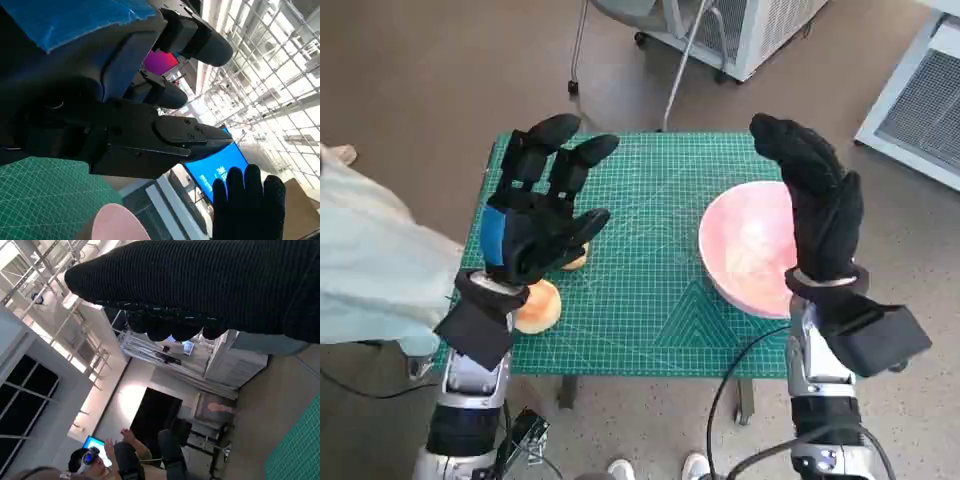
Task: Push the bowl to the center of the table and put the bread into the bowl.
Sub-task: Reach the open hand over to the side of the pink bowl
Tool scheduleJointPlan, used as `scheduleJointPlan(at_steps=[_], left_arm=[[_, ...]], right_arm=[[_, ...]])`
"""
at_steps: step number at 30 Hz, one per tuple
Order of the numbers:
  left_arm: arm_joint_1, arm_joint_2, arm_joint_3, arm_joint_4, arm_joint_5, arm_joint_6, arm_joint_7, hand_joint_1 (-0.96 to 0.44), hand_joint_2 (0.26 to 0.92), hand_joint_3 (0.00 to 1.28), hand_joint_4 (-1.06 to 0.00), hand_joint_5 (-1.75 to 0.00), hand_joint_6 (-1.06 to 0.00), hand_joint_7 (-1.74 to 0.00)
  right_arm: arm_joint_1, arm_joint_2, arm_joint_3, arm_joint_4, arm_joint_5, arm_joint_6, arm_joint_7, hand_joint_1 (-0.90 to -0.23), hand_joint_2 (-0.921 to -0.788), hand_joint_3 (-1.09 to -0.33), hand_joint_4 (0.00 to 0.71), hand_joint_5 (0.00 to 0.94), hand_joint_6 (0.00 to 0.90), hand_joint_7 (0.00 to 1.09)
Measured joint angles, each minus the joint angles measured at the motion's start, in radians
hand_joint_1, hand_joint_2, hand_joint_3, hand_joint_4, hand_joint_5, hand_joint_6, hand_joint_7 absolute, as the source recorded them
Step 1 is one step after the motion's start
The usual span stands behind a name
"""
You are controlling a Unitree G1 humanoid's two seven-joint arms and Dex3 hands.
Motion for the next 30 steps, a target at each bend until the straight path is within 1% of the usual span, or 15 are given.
scheduleJointPlan(at_steps=[23,27,30], left_arm=[[0.002,0.001,-0.001,-0.007,-0.02,0.0,-0.001,-0.12,0.921,0.19,-0.02,-0.9,-0.08,-0.98],[0.003,0.0,-0.003,-0.007,-0.02,0.0,-0.001,-0.12,0.921,0.19,-0.02,-0.9,-0.08,-0.98],[0.008,0.001,-0.003,-0.01,-0.02,0.0,-0.001,-0.13,0.921,0.19,-0.02,-0.89,-0.08,-0.97]], right_arm=[[0.0,-0.002,-0.001,-0.004,0.001,-0.007,0.001,-0.595,-0.921,-0.751,0.373,0.002,0.054,0.82],[0.003,-0.022,-0.017,-0.001,0.002,-0.013,0.003,-0.597,-0.921,-0.748,0.375,0.003,0.052,0.82],[0.008,-0.055,-0.049,0.033,0.001,-0.046,0.002,-0.604,-0.921,-0.736,0.384,0.006,0.086,0.76]])
